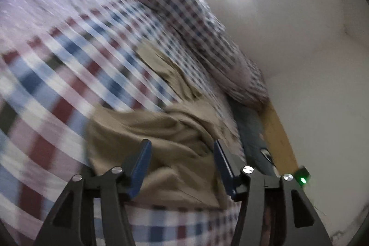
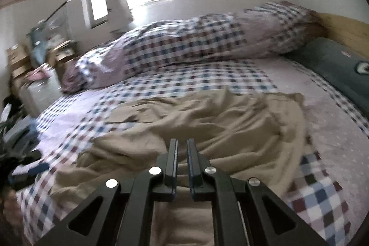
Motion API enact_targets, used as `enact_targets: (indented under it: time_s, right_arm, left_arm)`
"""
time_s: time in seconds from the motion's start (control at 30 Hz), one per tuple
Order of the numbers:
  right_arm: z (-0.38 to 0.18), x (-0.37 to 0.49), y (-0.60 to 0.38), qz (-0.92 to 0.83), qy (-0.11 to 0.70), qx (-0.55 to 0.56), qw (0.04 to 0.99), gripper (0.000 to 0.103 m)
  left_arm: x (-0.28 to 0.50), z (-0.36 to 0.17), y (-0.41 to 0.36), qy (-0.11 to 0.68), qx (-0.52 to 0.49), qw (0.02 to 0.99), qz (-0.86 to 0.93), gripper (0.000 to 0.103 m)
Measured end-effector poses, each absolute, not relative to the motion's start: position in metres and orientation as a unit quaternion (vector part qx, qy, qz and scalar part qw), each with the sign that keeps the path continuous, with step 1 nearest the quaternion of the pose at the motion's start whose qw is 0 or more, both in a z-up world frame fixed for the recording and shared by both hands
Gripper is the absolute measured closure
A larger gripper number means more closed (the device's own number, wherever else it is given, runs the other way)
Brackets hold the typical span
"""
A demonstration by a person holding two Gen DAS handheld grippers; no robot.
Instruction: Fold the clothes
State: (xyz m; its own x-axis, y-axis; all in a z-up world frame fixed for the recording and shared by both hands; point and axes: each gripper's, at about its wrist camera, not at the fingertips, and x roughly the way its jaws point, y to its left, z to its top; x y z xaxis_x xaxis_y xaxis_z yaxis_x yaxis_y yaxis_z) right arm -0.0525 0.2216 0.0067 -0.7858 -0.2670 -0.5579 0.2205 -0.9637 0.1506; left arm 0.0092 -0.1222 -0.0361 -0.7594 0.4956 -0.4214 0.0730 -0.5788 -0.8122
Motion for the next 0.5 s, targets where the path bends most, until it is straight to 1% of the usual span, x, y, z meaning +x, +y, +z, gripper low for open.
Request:
enact_targets:
  time_s: [0.07, 0.13, 0.17, 0.2, 0.23, 0.27, 0.3, 0.43, 0.5]
  right_arm:
    - [0.006, -0.053, 0.227, -0.942, -0.047, 0.304, 0.133, 0.094]
    - [0.008, -0.053, 0.224, -0.936, -0.047, 0.308, 0.164, 0.091]
    - [0.009, -0.050, 0.218, -0.934, -0.039, 0.306, 0.179, 0.086]
    - [0.009, -0.048, 0.212, -0.932, -0.030, 0.304, 0.193, 0.076]
    - [0.010, -0.045, 0.206, -0.929, -0.024, 0.302, 0.210, 0.068]
    - [0.009, -0.043, 0.199, -0.926, -0.021, 0.302, 0.225, 0.054]
    - [0.008, -0.041, 0.192, -0.922, -0.018, 0.303, 0.239, 0.050]
    - [-0.004, -0.041, 0.173, -0.913, 0.034, 0.329, 0.239, 0.050]
    - [-0.012, -0.043, 0.172, -0.904, 0.042, 0.347, 0.244, 0.050]
  left_arm:
    - [0.007, -0.037, -0.112, -0.439, -0.330, 0.140, 0.824, 0.040]
    - [0.006, -0.039, -0.104, -0.440, -0.337, 0.149, 0.819, 0.038]
    - [0.004, -0.041, -0.102, -0.443, -0.342, 0.152, 0.814, 0.038]
    - [0.003, -0.043, -0.099, -0.446, -0.347, 0.154, 0.810, 0.037]
    - [0.001, -0.044, -0.097, -0.445, -0.352, 0.154, 0.809, 0.036]
    - [0.000, -0.046, -0.095, -0.444, -0.356, 0.153, 0.808, 0.035]
    - [-0.001, -0.047, -0.093, -0.442, -0.360, 0.151, 0.808, 0.034]
    - [-0.003, -0.049, -0.093, -0.426, -0.371, 0.137, 0.814, 0.033]
    - [-0.005, -0.050, -0.094, -0.420, -0.377, 0.132, 0.815, 0.033]
